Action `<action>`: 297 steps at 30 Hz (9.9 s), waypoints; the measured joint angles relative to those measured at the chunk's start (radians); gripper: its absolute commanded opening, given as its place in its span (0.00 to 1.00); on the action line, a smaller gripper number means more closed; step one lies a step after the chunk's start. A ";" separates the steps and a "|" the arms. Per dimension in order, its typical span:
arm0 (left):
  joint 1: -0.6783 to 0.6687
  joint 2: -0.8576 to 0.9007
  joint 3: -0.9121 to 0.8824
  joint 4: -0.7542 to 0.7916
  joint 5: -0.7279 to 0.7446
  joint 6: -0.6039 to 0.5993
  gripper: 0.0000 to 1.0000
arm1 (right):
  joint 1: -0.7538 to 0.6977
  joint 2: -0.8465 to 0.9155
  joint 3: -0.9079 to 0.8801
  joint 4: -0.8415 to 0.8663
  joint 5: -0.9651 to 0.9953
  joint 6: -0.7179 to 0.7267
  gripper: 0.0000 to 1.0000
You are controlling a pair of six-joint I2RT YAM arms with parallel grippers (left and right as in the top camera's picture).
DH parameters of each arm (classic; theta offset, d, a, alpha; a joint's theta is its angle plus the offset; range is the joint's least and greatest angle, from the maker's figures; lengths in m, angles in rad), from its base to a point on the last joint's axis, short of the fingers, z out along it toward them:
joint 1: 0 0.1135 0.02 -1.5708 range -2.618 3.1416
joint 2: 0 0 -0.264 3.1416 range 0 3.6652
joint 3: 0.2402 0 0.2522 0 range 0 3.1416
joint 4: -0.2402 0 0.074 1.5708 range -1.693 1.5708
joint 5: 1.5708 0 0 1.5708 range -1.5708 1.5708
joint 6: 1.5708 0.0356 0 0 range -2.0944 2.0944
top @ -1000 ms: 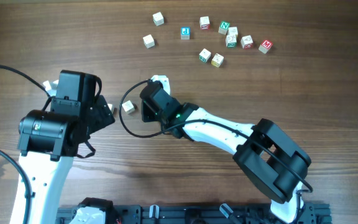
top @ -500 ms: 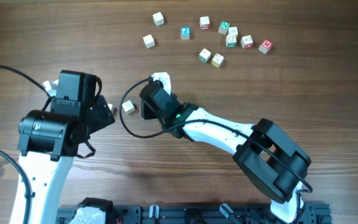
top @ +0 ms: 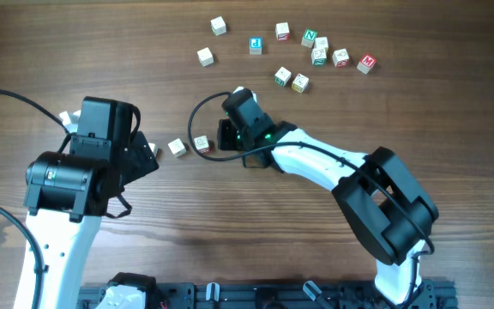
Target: Form a horizontal line
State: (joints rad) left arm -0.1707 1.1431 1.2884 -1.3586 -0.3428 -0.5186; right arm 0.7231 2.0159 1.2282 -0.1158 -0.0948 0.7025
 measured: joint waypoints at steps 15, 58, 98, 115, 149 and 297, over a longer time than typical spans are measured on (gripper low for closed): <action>0.000 0.000 0.000 0.000 0.000 0.000 1.00 | 0.003 0.060 0.000 0.052 -0.151 0.006 0.10; 0.000 0.000 0.000 0.000 0.000 0.000 1.00 | -0.004 0.060 0.001 0.076 -0.197 -0.080 0.05; 0.000 0.000 0.000 0.000 0.000 0.000 1.00 | -0.004 0.060 0.001 0.019 -0.124 0.217 0.04; 0.000 0.000 0.000 0.000 0.000 0.000 1.00 | -0.004 0.060 0.001 0.053 -0.106 0.217 0.04; 0.000 0.000 0.000 0.000 0.000 0.000 1.00 | 0.022 0.111 0.004 0.205 -0.266 0.113 0.04; 0.000 0.000 0.000 0.000 0.000 0.000 1.00 | 0.130 0.129 0.007 0.256 -0.266 0.097 0.05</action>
State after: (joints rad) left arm -0.1707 1.1431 1.2884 -1.3586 -0.3424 -0.5186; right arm 0.8532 2.1452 1.2350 0.1402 -0.3611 0.7990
